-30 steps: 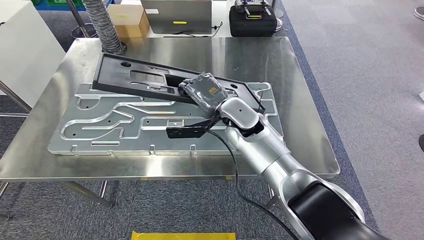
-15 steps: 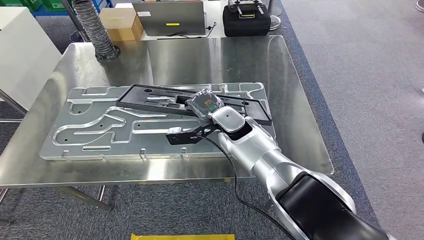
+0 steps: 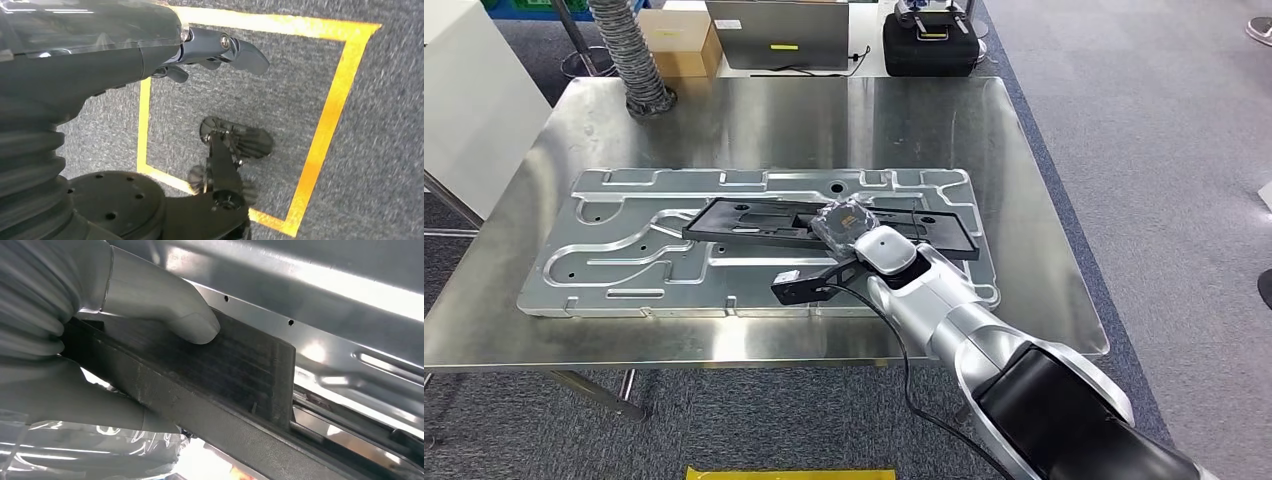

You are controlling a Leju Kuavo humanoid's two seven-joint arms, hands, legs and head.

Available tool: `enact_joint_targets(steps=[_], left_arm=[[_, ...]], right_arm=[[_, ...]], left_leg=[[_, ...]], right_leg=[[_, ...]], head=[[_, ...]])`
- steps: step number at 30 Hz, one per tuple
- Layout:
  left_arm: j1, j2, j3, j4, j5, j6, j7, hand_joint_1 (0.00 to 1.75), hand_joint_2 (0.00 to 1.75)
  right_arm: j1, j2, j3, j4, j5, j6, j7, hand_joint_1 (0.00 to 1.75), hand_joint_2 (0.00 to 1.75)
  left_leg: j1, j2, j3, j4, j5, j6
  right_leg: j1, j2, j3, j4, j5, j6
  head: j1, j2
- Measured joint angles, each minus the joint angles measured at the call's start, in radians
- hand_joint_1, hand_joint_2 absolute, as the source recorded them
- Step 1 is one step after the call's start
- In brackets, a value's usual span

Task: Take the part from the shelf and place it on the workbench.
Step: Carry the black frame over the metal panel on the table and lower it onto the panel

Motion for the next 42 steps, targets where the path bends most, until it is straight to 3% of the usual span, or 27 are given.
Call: enact_joint_targets(steps=[2,3,6,8,11,12,13,14,16,18,21,23,26,27,28,29,31,33,37,39,42], left_arm=[[0.0,-0.002,-0.002,0.0,-0.002,-0.001,0.0,0.0,1.75],[-0.001,-0.003,-0.002,0.0,-0.003,-0.001,0.0,0.0,1.75],[0.0,-0.003,-0.003,0.0,-0.005,-0.001,0.0,0.0,1.75],[-0.001,-0.002,-0.004,0.0,-0.008,-0.001,-0.001,0.0,1.75],[-0.001,-0.002,-0.009,0.0,-0.012,-0.001,-0.004,0.0,1.75],[-0.001,-0.002,-0.011,0.0,-0.013,-0.001,-0.004,0.0,1.75],[-0.001,-0.002,-0.014,0.0,-0.014,-0.001,-0.005,0.0,1.75],[-0.001,-0.002,-0.017,0.0,-0.015,-0.001,-0.005,0.0,1.75],[-0.003,-0.001,-0.021,0.0,-0.019,0.0,-0.006,0.0,1.75],[-0.004,0.0,-0.025,0.0,-0.021,0.001,-0.006,0.0,1.75],[-0.003,-0.001,-0.027,0.0,-0.024,0.004,-0.006,0.0,1.75],[-0.003,-0.003,-0.029,0.0,-0.028,0.008,-0.005,0.0,1.75],[-0.002,-0.003,-0.031,0.0,-0.03,0.013,-0.006,0.0,0.44],[-0.002,-0.003,-0.032,0.0,-0.029,0.014,-0.008,0.0,0.0],[-0.001,-0.003,-0.033,0.0,-0.027,0.014,-0.01,0.0,0.0],[-0.001,-0.003,-0.034,0.0,-0.026,0.014,-0.011,0.0,0.0],[-0.001,-0.004,-0.037,0.0,-0.025,0.013,-0.013,0.0,0.0],[-0.001,-0.005,-0.041,0.0,-0.025,0.012,-0.014,0.0,0.0],[0.0,-0.005,-0.044,0.0,-0.027,0.011,-0.014,0.0,0.0],[0.0,-0.004,-0.045,0.0,-0.029,0.011,-0.015,0.0,0.0],[0.003,-0.005,-0.047,0.0,-0.03,0.01,-0.015,0.0,0.0]], right_arm=[[0.0,-0.001,0.003,0.006,0.003,-0.018,-0.008,1.75,1.75],[0.001,-0.001,0.005,0.008,0.004,-0.025,-0.011,1.75,1.75],[0.007,-0.004,0.011,0.018,0.007,-0.034,-0.02,1.75,1.75],[0.01,-0.006,0.015,0.024,0.01,-0.04,-0.026,1.75,1.75],[0.017,-0.007,0.019,0.032,0.014,-0.052,-0.033,1.75,1.75],[0.022,-0.008,0.02,0.036,0.015,-0.055,-0.034,1.75,1.75],[0.026,-0.01,0.02,0.038,0.016,-0.059,-0.035,1.75,1.75],[0.029,-0.011,0.021,0.041,0.017,-0.064,-0.036,1.75,1.75],[0.031,-0.014,0.021,0.044,0.018,-0.072,-0.04,0.87,0.87],[0.032,-0.017,0.021,0.048,0.019,-0.075,-0.044,0.0,0.0],[0.037,-0.02,0.022,0.053,0.02,-0.079,-0.051,0.0,0.0],[0.039,-0.021,0.023,0.055,0.02,-0.079,-0.056,0.0,0.0],[0.042,-0.024,0.023,0.058,0.02,-0.077,-0.061,0.0,0.0],[0.044,-0.025,0.023,0.059,0.019,-0.077,-0.063,0.0,0.0],[0.045,-0.026,0.023,0.06,0.019,-0.077,-0.066,0.0,0.0],[0.045,-0.027,0.023,0.061,0.018,-0.078,-0.07,0.0,0.0],[0.045,-0.028,0.023,0.061,0.016,-0.083,-0.078,0.0,0.0],[0.046,-0.029,0.023,0.061,0.015,-0.091,-0.084,0.0,0.0],[0.049,-0.03,0.024,0.061,0.012,-0.102,-0.094,0.0,0.0],[0.05,-0.03,0.024,0.058,0.001,-0.119,-0.108,0.0,0.0],[0.06,-0.03,0.021,0.044,-0.034,-0.175,-0.15,0.0,0.0]], left_leg=[[-0.004,0.0,-0.002,0.006,-0.005,-0.006],[-0.005,0.0,-0.003,0.008,-0.007,-0.01],[-0.005,0.001,-0.002,0.007,-0.011,-0.024],[-0.003,0.001,-0.016,0.045,-0.039,-0.036],[0.003,0.002,-0.099,0.228,-0.126,-0.05],[0.004,0.002,-0.124,0.276,-0.139,-0.052],[0.005,0.002,-0.131,0.287,-0.131,-0.054],[0.006,0.002,-0.117,0.256,-0.104,-0.053],[0.007,0.003,-0.048,0.114,-0.035,-0.049],[0.003,0.003,0.001,0.015,-0.005,-0.038],[-0.001,0.002,0.006,-0.001,-0.004,-0.02],[0.003,0.004,0.008,-0.007,0.001,-0.007],[0.002,0.006,0.007,-0.01,0.004,0.004],[0.002,0.006,0.007,-0.01,0.004,0.004],[0.001,0.006,0.008,-0.009,0.004,0.004],[0.001,0.006,0.008,-0.009,0.004,0.004],[0.001,0.005,0.01,-0.007,0.002,0.001],[-0.002,0.004,0.008,-0.002,0.0,-0.007],[-0.002,0.004,0.006,0.001,-0.004,-0.03],[0.0,0.004,-0.018,0.056,-0.041,-0.041],[0.003,0.004,-0.106,0.251,-0.131,-0.054]], right_leg=[[0.004,-0.001,0.057,-0.126,0.048,-0.01],[0.006,-0.002,0.07,-0.155,0.054,-0.014],[0.008,-0.001,0.075,-0.167,0.054,-0.024],[0.002,-0.002,0.081,-0.175,0.057,-0.033],[0.0,-0.002,0.086,-0.179,0.056,-0.039],[0.0,-0.002,0.087,-0.178,0.055,-0.039],[0.0,-0.002,0.089,-0.178,0.054,-0.039],[0.0,-0.001,0.091,-0.177,0.053,-0.038],[0.0,0.002,0.098,-0.176,0.048,-0.033],[0.003,0.004,0.099,-0.175,0.047,-0.025],[0.003,0.006,0.098,-0.176,0.048,-0.008],[0.002,0.005,0.085,-0.146,0.025,0.001],[0.0,0.002,0.0,0.037,-0.068,0.008],[0.0,0.002,-0.027,0.094,-0.087,0.009],[0.0,0.002,-0.039,0.118,-0.086,0.01],[0.0,0.001,-0.03,0.099,-0.067,0.009],[0.0,0.001,0.038,-0.037,-0.001,0.003],[0.003,0.001,0.094,-0.151,0.037,-0.005],[0.005,0.001,0.104,-0.178,0.046,-0.024],[0.0,-0.001,0.105,-0.184,0.051,-0.034],[0.0,-0.002,0.105,-0.184,0.051,-0.038]], head=[[0.0,0.0],[0.0,0.0],[0.0,0.0],[0.0,0.0],[0.0,0.0],[0.0,0.0],[0.0,0.0],[0.0,0.0],[0.0,0.0],[0.0,0.0],[0.0,0.0],[0.0,0.0],[0.0,0.0],[0.0,0.0],[0.0,0.0],[0.0,0.0],[0.0,0.0],[0.0,0.0],[0.0,0.0],[0.0,0.0],[0.0,0.0]])
